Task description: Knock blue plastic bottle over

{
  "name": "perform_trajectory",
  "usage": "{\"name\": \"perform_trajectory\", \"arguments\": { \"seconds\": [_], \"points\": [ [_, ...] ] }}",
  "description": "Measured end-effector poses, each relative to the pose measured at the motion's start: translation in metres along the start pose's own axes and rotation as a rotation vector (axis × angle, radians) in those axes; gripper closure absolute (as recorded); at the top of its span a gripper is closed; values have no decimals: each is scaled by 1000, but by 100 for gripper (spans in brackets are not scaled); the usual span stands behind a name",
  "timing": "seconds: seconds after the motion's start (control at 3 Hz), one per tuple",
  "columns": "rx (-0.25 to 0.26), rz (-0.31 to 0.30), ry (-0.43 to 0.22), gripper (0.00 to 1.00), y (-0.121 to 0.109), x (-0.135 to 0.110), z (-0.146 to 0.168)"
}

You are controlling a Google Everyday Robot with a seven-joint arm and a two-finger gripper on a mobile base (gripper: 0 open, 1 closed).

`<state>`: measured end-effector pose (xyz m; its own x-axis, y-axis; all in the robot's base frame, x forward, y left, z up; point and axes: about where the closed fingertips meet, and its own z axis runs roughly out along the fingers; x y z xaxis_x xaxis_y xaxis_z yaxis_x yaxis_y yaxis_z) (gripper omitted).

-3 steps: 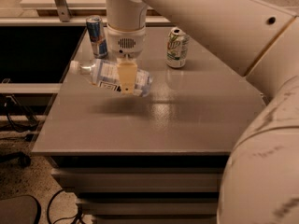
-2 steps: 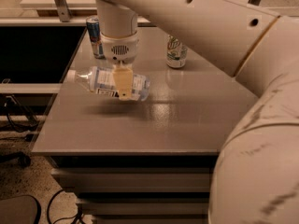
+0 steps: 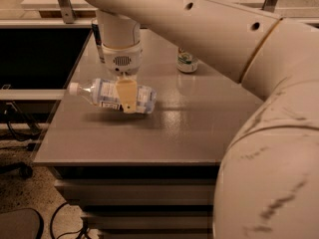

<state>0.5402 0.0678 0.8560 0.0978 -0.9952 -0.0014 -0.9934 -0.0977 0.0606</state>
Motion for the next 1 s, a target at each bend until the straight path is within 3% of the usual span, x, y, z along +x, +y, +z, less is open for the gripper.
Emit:
{"name": "perform_trajectory", "arguments": {
  "seconds": [0.67, 1.0],
  "points": [
    [-28, 6, -15, 12, 3, -4, 9],
    [-41, 7, -22, 0, 3, -5, 12]
  ]
}}
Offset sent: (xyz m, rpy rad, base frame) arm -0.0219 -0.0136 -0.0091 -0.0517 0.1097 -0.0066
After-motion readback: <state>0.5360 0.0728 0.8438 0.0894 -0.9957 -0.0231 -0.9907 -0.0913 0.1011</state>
